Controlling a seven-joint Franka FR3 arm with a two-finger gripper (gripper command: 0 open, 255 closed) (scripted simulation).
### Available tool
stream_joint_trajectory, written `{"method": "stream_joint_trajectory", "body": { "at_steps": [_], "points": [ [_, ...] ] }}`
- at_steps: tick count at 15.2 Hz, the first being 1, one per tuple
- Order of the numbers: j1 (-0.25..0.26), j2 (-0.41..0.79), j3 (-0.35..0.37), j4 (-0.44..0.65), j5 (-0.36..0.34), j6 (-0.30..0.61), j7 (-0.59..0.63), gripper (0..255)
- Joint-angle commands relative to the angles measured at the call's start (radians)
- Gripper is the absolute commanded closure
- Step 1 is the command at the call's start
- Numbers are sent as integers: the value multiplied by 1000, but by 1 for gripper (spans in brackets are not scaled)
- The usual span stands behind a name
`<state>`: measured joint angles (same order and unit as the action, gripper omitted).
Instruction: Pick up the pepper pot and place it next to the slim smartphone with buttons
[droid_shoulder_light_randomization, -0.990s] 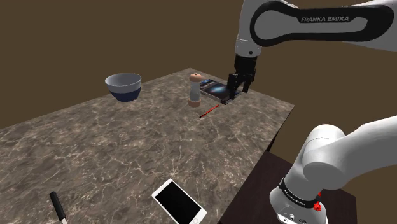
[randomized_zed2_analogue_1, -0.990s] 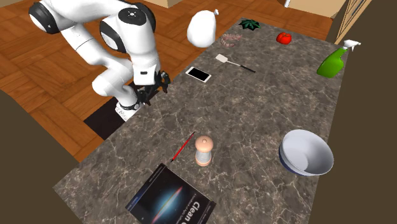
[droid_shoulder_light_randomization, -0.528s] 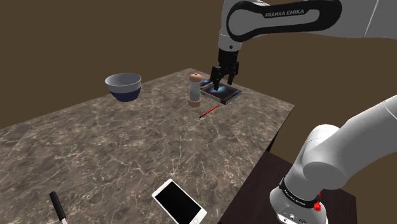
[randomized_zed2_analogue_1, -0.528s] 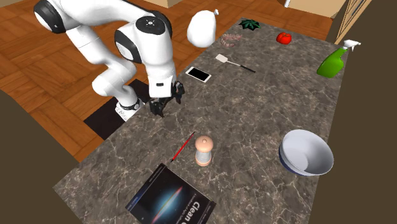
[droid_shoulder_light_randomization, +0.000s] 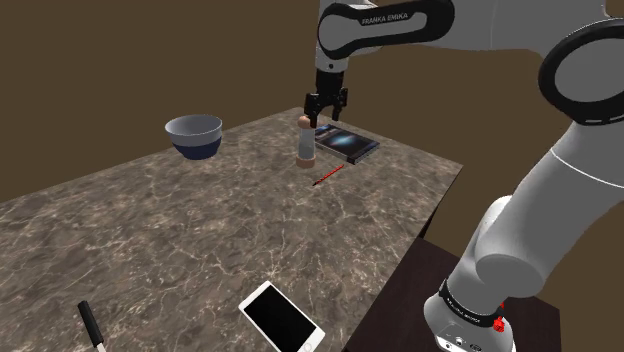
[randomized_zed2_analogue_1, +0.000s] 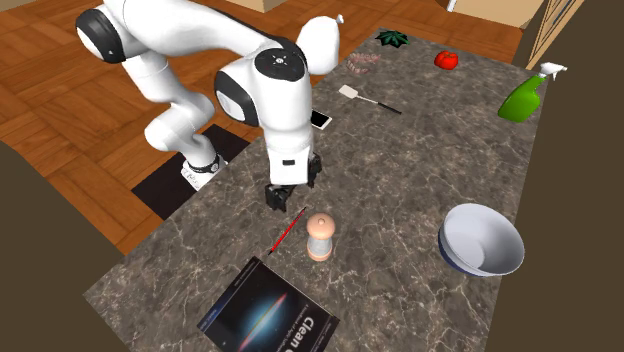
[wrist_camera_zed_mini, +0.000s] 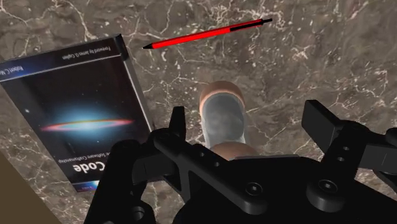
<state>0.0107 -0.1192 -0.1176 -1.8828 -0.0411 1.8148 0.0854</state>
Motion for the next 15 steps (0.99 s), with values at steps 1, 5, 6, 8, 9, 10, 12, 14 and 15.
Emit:
{"method": "stream_joint_trajectory", "body": {
  "at_steps": [1,5,6,8,9,10,12,14,15],
  "points": [
    [-2,69,-4,87,5,-7,-3,0],
    [-11,224,-12,279,19,-25,-14,0],
    [-14,264,-14,333,23,-33,-17,0],
    [-18,305,-15,375,27,-30,-19,0],
    [-19,305,-15,362,27,-16,-19,0],
    [-19,306,-16,349,27,-3,-19,0],
    [-19,307,-16,324,27,23,-19,0],
    [-19,310,-16,301,28,49,-19,0],
    [-20,310,-16,294,28,57,-19,0]
  ]
}}
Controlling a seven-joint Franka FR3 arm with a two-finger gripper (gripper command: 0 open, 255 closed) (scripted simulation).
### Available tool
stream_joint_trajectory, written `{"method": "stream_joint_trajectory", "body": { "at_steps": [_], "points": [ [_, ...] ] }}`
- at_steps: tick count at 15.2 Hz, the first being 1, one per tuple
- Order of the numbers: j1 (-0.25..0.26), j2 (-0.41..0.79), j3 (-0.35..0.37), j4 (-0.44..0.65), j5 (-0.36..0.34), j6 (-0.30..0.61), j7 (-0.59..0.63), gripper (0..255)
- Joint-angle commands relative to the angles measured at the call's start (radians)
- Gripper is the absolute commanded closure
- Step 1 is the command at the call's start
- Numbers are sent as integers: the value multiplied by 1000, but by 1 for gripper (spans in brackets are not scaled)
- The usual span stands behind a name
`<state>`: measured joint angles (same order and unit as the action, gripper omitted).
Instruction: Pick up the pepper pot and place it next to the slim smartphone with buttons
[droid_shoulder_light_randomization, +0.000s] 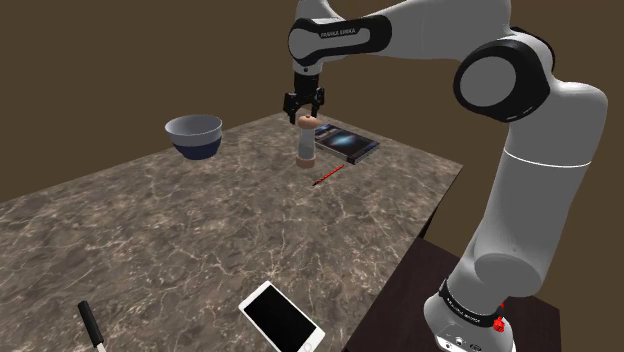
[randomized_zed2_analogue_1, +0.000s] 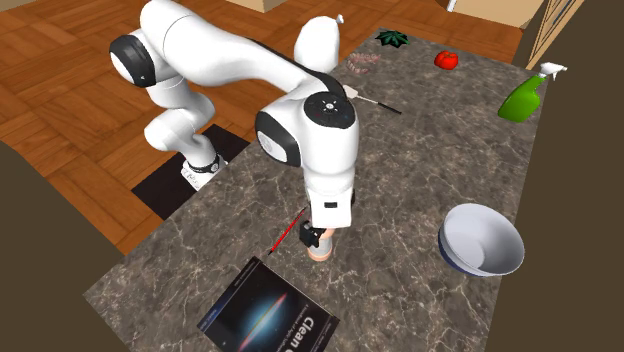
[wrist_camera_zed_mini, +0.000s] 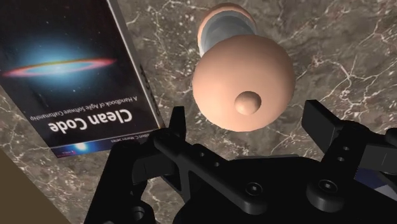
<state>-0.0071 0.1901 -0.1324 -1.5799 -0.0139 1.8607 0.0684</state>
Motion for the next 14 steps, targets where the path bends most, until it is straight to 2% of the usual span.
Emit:
{"method": "stream_joint_trajectory", "body": {
  "at_steps": [1,8,9,14],
  "points": [
    [-2,1,-1,-8,1,10,-2,0],
    [-2,1,-1,-8,1,10,-2,0],
    [-2,1,-1,-8,1,10,-2,255],
    [-2,1,-1,-8,1,10,-2,255]
  ]
}}
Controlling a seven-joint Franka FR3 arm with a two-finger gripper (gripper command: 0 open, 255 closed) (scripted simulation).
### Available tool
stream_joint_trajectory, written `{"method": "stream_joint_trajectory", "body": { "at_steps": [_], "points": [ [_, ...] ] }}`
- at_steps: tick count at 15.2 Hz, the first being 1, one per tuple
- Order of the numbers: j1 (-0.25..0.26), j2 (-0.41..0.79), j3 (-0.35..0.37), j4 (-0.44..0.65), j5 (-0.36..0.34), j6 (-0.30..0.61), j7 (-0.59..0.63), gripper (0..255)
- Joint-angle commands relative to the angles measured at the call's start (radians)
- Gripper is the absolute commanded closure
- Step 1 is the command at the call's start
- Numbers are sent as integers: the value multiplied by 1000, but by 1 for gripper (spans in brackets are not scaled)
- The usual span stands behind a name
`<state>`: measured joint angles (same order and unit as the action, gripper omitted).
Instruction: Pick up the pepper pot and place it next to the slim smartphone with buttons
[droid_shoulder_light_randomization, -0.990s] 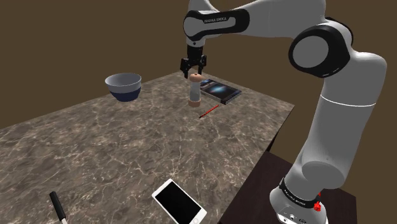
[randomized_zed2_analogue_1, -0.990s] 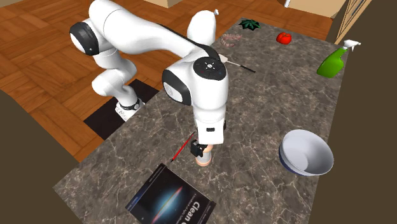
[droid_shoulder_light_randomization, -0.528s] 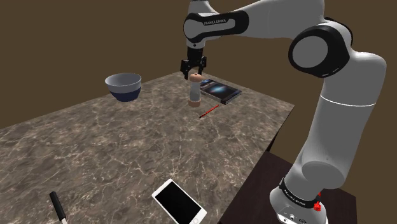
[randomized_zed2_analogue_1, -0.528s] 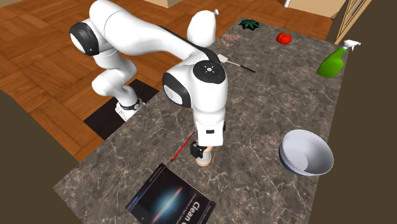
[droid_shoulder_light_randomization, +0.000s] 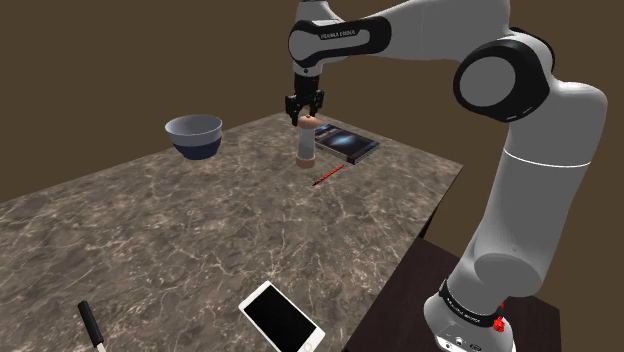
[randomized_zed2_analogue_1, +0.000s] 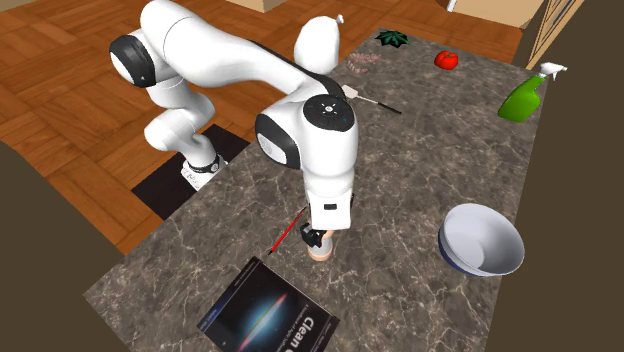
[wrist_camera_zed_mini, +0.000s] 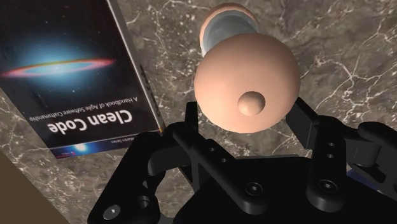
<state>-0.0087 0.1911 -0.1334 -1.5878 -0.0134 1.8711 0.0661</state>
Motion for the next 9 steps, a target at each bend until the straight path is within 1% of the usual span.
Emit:
{"method": "stream_joint_trajectory", "body": {
  "at_steps": [1,4,9],
  "points": [
    [0,0,0,0,0,0,0,255],
    [0,0,0,0,0,0,0,255],
    [-1,4,0,72,1,-68,-2,255]
  ]
}}
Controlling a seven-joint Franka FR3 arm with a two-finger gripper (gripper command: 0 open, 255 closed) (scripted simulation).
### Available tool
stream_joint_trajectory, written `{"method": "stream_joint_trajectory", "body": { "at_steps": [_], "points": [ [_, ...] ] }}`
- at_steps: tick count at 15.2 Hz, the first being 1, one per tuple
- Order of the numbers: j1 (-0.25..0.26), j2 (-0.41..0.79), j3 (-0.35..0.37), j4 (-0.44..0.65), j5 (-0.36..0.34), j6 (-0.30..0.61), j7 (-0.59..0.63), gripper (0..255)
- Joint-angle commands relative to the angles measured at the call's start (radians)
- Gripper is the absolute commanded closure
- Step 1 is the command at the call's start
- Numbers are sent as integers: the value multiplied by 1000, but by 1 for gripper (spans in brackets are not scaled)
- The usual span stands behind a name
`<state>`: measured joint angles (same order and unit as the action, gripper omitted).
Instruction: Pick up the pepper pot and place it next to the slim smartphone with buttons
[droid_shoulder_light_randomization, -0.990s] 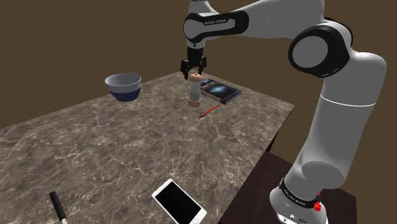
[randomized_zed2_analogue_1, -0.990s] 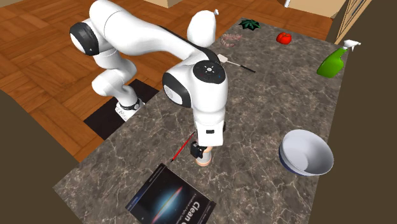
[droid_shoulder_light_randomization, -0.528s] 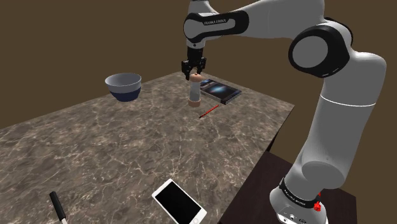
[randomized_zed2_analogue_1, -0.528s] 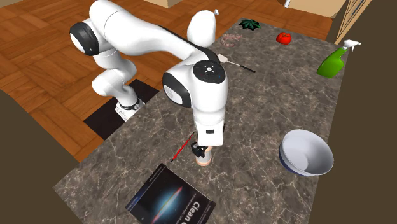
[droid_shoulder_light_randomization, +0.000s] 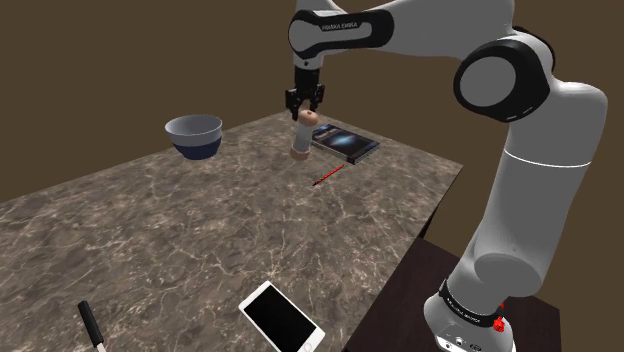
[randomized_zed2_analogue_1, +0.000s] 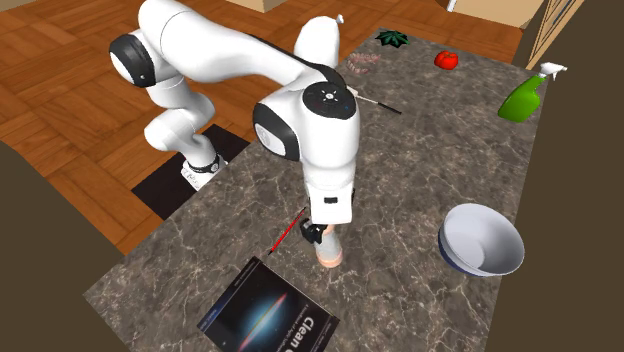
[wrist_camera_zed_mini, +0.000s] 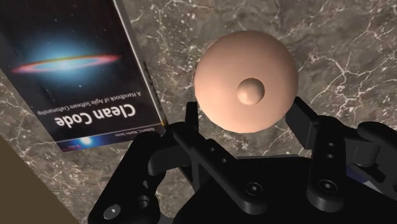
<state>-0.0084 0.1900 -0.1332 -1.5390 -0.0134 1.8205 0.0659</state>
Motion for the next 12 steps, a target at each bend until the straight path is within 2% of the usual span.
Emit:
{"method": "stream_joint_trajectory", "body": {
  "at_steps": [1,9,12],
  "points": [
    [-2,6,-1,38,1,-32,-3,255],
    [-5,29,-2,178,5,-149,-8,255],
    [21,-14,12,145,-7,-160,30,255]
  ]
}}
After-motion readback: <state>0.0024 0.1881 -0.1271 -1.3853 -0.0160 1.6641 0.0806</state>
